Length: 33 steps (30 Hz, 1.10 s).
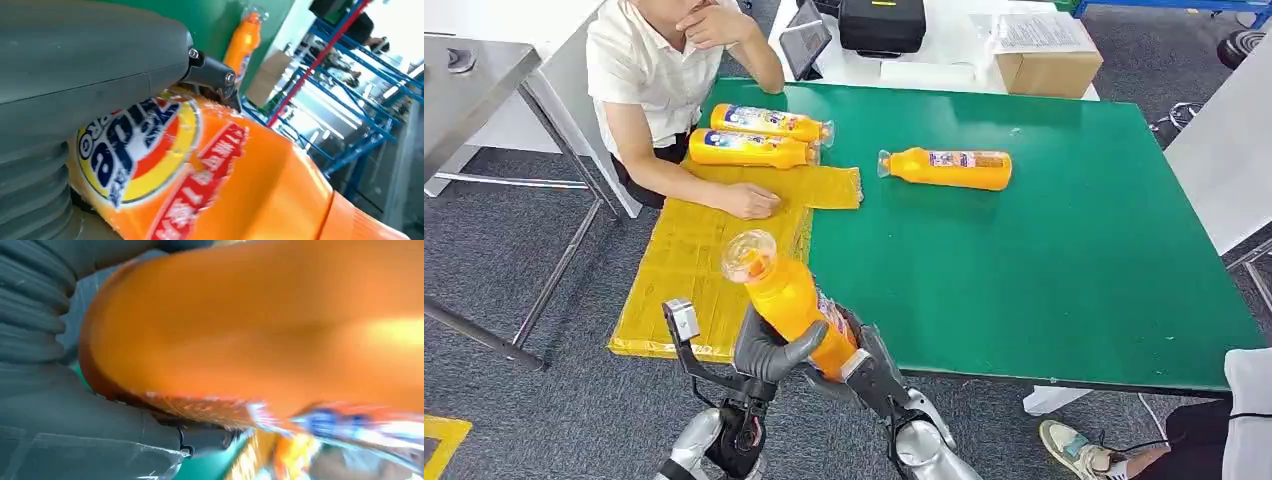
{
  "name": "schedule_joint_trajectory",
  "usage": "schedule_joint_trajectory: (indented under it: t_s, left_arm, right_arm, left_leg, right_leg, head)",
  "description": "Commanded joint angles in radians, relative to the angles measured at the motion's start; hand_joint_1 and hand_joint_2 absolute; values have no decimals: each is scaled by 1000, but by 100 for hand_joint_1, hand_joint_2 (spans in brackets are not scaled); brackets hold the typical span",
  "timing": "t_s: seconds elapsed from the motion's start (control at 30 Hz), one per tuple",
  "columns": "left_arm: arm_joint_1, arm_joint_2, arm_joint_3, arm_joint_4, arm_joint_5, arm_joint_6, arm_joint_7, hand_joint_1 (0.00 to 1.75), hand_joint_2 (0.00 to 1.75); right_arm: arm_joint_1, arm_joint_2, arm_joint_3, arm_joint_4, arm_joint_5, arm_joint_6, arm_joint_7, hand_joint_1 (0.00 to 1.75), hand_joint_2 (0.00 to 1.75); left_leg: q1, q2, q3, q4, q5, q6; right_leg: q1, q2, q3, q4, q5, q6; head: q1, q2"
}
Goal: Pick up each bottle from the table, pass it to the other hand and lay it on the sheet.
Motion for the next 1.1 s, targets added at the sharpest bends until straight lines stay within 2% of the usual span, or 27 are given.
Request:
schedule_joint_trajectory:
  t_s: [0.03,0.07,0.1,0.13,0.17,0.2,0.23,0.4,0.43,0.47,0.5,0.53,0.67,0.77,0.87,0.9,0.93,0.97,1.03,1.1]
  left_arm:
    - [-32,15,-19,-54,-10,-54,2,175,175]
    - [-23,0,7,-54,-4,-60,-7,175,175]
    - [-18,-4,15,-59,-5,-60,-7,175,175]
    - [-16,-5,20,-65,-5,-60,-6,175,175]
    - [-8,-3,32,-80,-8,-49,-10,175,175]
    - [-4,-2,40,-87,-17,-35,-19,175,175]
    - [8,1,62,-110,-34,-4,-37,175,175]
    - [22,10,80,-138,-35,-5,-25,175,175]
    - [24,4,86,-138,-35,0,-29,175,175]
    - [34,-4,109,-156,-33,13,-41,175,175]
    - [42,-5,128,-179,-30,21,-47,175,175]
    - [49,-11,154,-220,-29,28,-44,175,175]
    - [61,-26,215,-301,-17,22,-24,175,175]
    - [61,-26,215,-301,-17,22,-24,175,175]
    - [56,-21,217,-293,-43,34,-23,175,175]
    - [47,0,207,-276,-122,74,-34,175,175]
    - [24,44,167,-225,-319,176,-59,175,175]
    - [-1,59,147,-170,-474,242,-132,175,175]
    - [-11,66,137,-149,-517,261,-137,175,175]
    - [-11,66,137,-149,-517,261,-137,175,175]
  right_arm:
    - [-1,11,72,89,-4,68,16,0,175]
    - [4,12,68,86,5,50,19,0,175]
    - [9,12,65,81,18,21,18,0,0]
    - [16,14,55,73,40,-37,-3,0,0]
    - [47,34,1,41,63,-185,-67,0,0]
    - [60,48,-33,28,48,-241,-82,0,0]
    - [88,71,-101,-12,22,-360,-112,0,0]
    - [94,53,-105,-48,17,-350,-103,0,0]
    - [103,66,-133,-55,11,-406,-113,0,0]
    - [122,80,-179,-113,-6,-521,-120,0,0]
    - [158,88,-248,-249,37,-595,-120,0,0]
    - [213,130,-368,-418,85,-595,-120,0,175]
    - [263,169,-555,-685,96,-595,-120,0,175]
    - [263,169,-555,-685,96,-595,-120,0,175]
    - [269,187,-586,-728,96,-595,-120,0,175]
    - [272,182,-587,-740,73,-595,-120,0,175]
    - [280,172,-584,-755,61,-595,-120,0,175]
    - [286,154,-560,-759,48,-595,-120,0,175]
    - [287,150,-555,-758,40,-595,-120,0,175]
    - [287,150,-555,-758,40,-595,-120,0,175]
  left_leg:
    - [1,-1,2,0,-1,-2]
    - [1,-2,3,0,-1,-2]
    - [1,-1,2,0,-1,-1]
    - [1,-2,4,0,-1,-2]
    - [1,-1,3,0,-1,-2]
    - [1,-2,4,0,-2,-2]
    - [1,-2,3,0,-2,-2]
    - [1,0,3,-1,-2,-2]
    - [1,1,3,-1,-2,-2]
    - [1,0,2,-1,-1,-2]
    - [0,-1,0,0,0,-1]
    - [1,-2,1,1,-1,-2]
    - [0,-2,-5,2,-1,-1]
    - [1,-4,1,2,-3,-3]
    - [1,-2,1,0,-2,-2]
    - [0,-2,-1,0,-1,-1]
    - [0,-3,-1,0,-1,-2]
    - [0,-3,1,0,-2,-3]
    - [0,-6,1,-2,0,-2]
    - [0,-2,0,-1,0,-1]
  right_leg:
    - [1,-1,2,0,-1,-2]
    - [1,-1,4,0,-2,-2]
    - [1,-1,2,0,-1,-2]
    - [1,-1,4,0,-2,-2]
    - [1,-1,3,0,-2,-2]
    - [1,-2,4,0,-2,-2]
    - [1,-2,4,0,-2,-2]
    - [1,1,3,0,-2,-2]
    - [1,1,3,0,-1,-2]
    - [1,0,2,0,-1,-2]
    - [0,-1,0,0,-1,-1]
    - [0,-1,1,1,-2,-2]
    - [0,-1,-4,4,-2,-2]
    - [1,-3,2,3,-4,-3]
    - [0,-1,1,1,-2,-2]
    - [0,-2,0,1,-2,-2]
    - [0,-2,0,1,-2,-2]
    - [0,-3,2,1,-3,-3]
    - [0,-5,3,-1,-1,-2]
    - [0,-2,0,-1,-1,-1]
  head:
    - [0,0]
    - [0,0]
    - [0,0]
    - [0,0]
    - [0,0]
    - [0,0]
    - [0,0]
    - [0,0]
    - [0,0]
    - [0,0]
    - [0,0]
    - [1,0]
    - [1,0]
    - [0,0]
    - [0,0]
    - [0,0]
    - [0,0]
    - [0,0]
    - [0,0]
    - [0,0]
